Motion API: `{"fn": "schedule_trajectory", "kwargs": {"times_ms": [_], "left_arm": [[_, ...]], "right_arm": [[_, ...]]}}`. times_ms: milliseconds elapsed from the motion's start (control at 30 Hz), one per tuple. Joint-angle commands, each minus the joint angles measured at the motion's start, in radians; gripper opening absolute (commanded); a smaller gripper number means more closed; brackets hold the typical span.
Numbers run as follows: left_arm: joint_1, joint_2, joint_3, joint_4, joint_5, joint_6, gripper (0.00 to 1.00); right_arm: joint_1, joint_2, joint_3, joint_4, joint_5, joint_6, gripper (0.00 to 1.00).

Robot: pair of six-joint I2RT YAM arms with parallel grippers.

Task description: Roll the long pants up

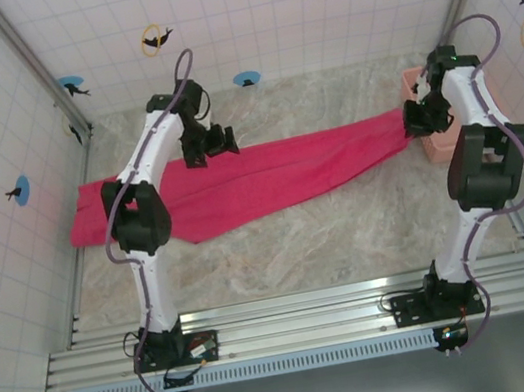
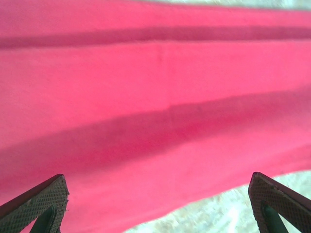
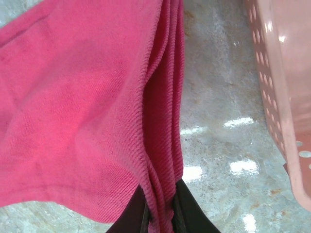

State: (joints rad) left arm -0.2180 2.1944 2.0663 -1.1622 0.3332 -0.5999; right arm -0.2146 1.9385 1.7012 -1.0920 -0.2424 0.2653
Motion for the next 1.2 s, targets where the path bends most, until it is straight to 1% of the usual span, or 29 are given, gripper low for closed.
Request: {"fn": "schedule_trajectory", "kwargs": {"times_ms": [0, 67, 100, 133, 167, 300, 367, 533, 633, 700, 867, 967, 1067, 1167], "left_arm": [[-0.031, 0.088, -0.064, 0.066, 0.105, -0.071, 0.98], [-0.046, 0.138, -0.004, 0.073, 0.126, -0.09, 0.97], [-0.051, 0.151, 0.031, 0.067, 0.124, -0.092, 0.97], [-0.055, 0.206, 0.064, 0.058, 0.117, -0.099, 0.97], [-0.056, 0.225, 0.085, 0.061, 0.117, -0.109, 0.98], [-0.057, 0.284, 0.125, 0.074, 0.112, -0.143, 0.97], [-0.057, 0.315, 0.133, 0.09, 0.131, -0.17, 0.97], [-0.074, 0.346, 0.147, 0.156, 0.147, -0.245, 0.98], [-0.092, 0.381, 0.194, 0.165, 0.126, -0.285, 0.98], [-0.103, 0.418, 0.232, 0.17, 0.131, -0.322, 0.97], [-0.141, 0.508, 0.366, 0.185, 0.101, -0.439, 0.97], [-0.162, 0.564, 0.461, 0.216, 0.094, -0.535, 0.97], [-0.175, 0.586, 0.471, 0.315, 0.103, -0.639, 0.97], [-0.182, 0.603, 0.501, 0.379, 0.106, -0.69, 0.97]], "right_arm": [[0.011, 0.021, 0.07, -0.003, -0.012, 0.013, 0.0], [0.016, 0.029, 0.087, -0.003, -0.017, 0.017, 0.0], [0.019, 0.031, 0.092, -0.003, -0.021, 0.018, 0.0], [0.022, 0.032, 0.1, -0.004, -0.023, 0.02, 0.0], [0.027, 0.034, 0.107, -0.007, -0.024, 0.021, 0.0], [0.034, 0.025, 0.12, -0.015, -0.035, 0.021, 0.0], [0.034, 0.01, 0.121, -0.02, -0.036, 0.017, 0.0], [0.022, -0.047, 0.142, -0.024, -0.066, 0.023, 0.0], [0.016, -0.078, 0.211, -0.025, -0.131, 0.035, 0.0], [0.016, -0.084, 0.277, -0.024, -0.186, 0.036, 0.0], [0.018, -0.096, 0.412, -0.009, -0.324, 0.065, 0.0], [0.03, -0.093, 0.453, 0.015, -0.414, 0.091, 0.0], [0.062, -0.094, 0.465, 0.03, -0.475, 0.099, 0.0], [0.119, -0.1, 0.455, 0.049, -0.516, 0.106, 0.0]]}}
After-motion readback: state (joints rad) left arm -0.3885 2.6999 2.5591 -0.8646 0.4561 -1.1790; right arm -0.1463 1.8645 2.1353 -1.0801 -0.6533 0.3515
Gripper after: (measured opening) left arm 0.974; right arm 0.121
